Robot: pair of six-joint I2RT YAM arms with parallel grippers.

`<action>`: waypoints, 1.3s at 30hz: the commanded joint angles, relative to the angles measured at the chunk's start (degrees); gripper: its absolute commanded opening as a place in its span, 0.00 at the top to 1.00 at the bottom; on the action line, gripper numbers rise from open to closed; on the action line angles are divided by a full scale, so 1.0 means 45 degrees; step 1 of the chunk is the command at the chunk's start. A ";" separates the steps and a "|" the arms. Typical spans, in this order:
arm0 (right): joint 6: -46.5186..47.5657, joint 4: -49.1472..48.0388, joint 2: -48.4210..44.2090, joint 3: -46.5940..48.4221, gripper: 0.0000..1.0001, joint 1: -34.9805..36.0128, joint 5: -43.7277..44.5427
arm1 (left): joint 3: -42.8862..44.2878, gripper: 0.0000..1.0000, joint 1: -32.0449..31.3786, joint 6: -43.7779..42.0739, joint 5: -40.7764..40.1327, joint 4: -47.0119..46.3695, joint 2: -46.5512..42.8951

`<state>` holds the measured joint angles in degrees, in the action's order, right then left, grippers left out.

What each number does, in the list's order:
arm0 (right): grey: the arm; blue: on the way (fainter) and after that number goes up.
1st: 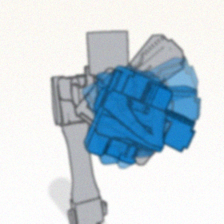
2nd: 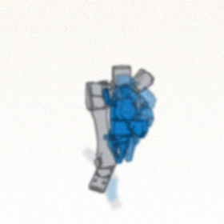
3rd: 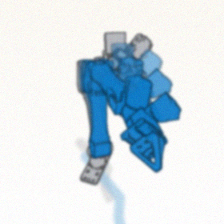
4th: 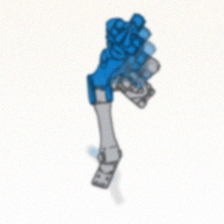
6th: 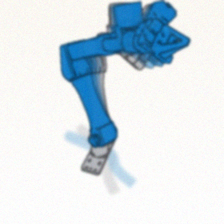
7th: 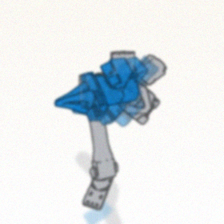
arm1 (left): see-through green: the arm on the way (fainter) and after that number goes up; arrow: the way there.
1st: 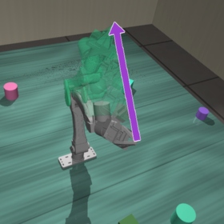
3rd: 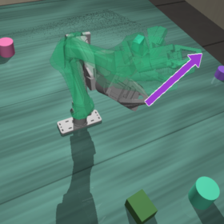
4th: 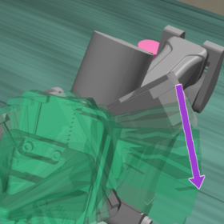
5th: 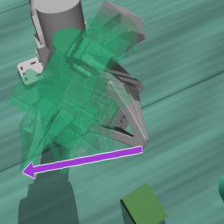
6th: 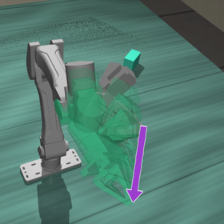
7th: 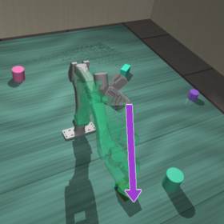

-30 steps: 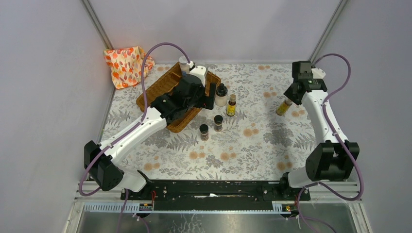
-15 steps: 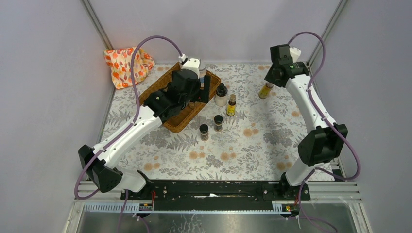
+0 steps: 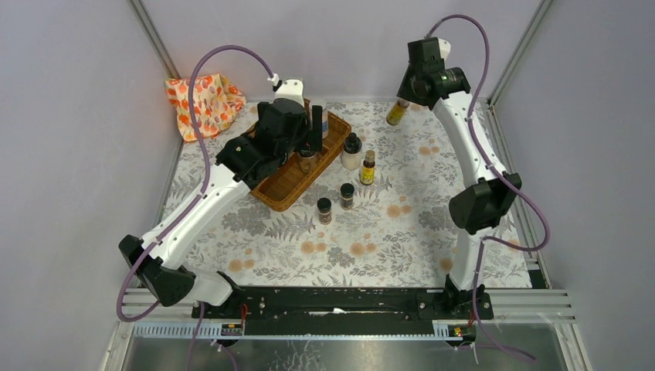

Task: Organize the condiment bottles
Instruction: Place the bottle at the center of the board.

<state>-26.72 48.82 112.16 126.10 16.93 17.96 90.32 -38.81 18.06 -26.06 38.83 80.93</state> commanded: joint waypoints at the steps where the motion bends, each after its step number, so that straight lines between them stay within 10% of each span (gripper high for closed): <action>1: 0.0548 0.0272 0.0941 0.2679 1.00 0.0378 -0.0645 | 0.0699 0.01 0.0221 -0.0029 -0.0596 0.0610 -0.0040; 39: 0.3025 0.0323 -0.0798 0.2747 1.00 0.4184 -0.0847 | -0.1109 0.01 0.0586 0.0330 0.0096 -0.0704 -0.0312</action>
<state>-15.46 52.58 113.95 137.05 34.92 12.21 86.65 -36.34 18.55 -26.68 38.24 81.01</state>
